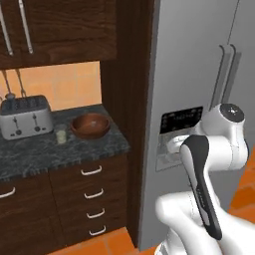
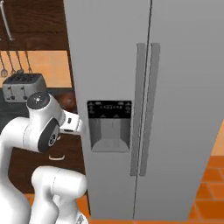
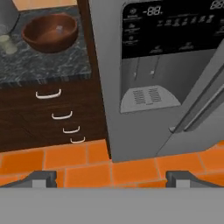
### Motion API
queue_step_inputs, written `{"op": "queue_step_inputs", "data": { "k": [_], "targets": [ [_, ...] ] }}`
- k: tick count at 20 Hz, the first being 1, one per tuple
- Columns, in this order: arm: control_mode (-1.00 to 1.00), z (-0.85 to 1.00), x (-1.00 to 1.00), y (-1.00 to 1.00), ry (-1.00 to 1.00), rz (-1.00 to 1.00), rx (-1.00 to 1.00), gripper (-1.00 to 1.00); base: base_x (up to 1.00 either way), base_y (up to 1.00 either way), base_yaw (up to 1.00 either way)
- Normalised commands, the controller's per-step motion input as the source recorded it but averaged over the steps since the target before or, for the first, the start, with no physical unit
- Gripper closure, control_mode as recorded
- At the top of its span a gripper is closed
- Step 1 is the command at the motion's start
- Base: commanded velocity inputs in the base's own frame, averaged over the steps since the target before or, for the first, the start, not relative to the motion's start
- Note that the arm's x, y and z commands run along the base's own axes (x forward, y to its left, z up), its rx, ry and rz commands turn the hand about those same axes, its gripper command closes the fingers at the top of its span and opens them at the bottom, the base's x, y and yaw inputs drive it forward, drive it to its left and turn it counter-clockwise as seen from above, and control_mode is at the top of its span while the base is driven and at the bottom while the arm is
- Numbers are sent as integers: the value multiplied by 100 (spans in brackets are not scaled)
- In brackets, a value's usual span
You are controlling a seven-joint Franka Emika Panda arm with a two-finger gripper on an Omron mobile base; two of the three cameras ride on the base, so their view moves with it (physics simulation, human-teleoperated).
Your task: Grab a lemon wedge from the fridge and one ice cube from the ice bowl, and put them in the glass of lemonade.
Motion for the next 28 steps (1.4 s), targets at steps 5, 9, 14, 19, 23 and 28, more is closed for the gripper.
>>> {"op": "queue_step_inputs", "data": {
  "k": [5, 9, 14, 19, 23, 28],
  "targets": [
    [100, 0, 0, 0, 0, 0, 0, -100, 0, -100, 10],
    [100, 0, 0, 0, 0, 0, 0, -100, -28, -98, 14],
    [100, 0, 0, 0, 0, 0, 0, -100, -46, -40, 14],
    [100, 0, 0, 0, 0, 0, 0, -100, -7, 1, 13],
    [100, 0, 0, 0, 0, 0, 0, -100, -27, 0, 10],
    [100, 0, 0, 0, 0, 0, 0, -100, -37, -11, 8]
  ]
}}
